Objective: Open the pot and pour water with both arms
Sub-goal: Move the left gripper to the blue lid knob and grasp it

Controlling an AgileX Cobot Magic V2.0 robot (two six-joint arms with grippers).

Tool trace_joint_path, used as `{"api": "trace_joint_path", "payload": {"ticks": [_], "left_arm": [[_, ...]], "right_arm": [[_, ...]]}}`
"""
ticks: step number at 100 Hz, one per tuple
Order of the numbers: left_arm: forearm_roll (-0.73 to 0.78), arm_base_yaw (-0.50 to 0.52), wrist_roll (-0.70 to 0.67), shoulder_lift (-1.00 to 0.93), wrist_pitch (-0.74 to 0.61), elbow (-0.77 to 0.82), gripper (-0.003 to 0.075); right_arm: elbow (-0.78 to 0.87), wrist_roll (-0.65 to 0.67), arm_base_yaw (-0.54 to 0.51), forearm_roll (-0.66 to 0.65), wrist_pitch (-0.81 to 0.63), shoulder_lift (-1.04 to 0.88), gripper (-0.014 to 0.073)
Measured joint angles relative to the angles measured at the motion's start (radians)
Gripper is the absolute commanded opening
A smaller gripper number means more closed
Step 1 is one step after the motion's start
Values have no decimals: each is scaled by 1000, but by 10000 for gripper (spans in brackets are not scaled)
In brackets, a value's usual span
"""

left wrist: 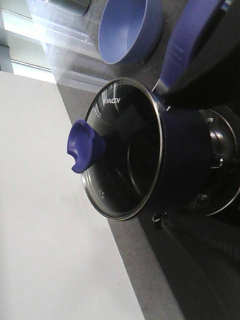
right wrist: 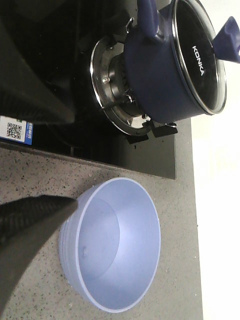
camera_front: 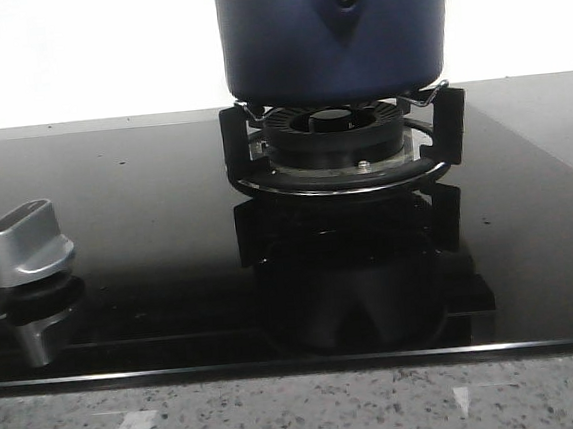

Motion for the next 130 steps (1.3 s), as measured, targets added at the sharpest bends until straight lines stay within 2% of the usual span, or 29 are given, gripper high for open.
{"api": "trace_joint_path", "payload": {"ticks": [23,46,61,68,83,110,130], "left_arm": [[-112,-49,256,138,21,-133,399],[-212,-80,320,226,-5,-167,407],[-236,-80,341,253,-9,-167,561],[-241,-80,352,258,-9,-167,595],[-288,-80,366,265,-9,-167,594],[-538,-80,620,324,120,-190,576],[-634,-81,671,417,134,-275,577]], "right_arm": [[0,0,0,0,0,0,304],[0,0,0,0,0,0,304],[0,0,0,0,8,0,298],[0,0,0,0,17,0,298],[0,0,0,0,28,0,298],[0,-2,0,0,28,0,298],[0,-2,0,0,44,0,298]]}}
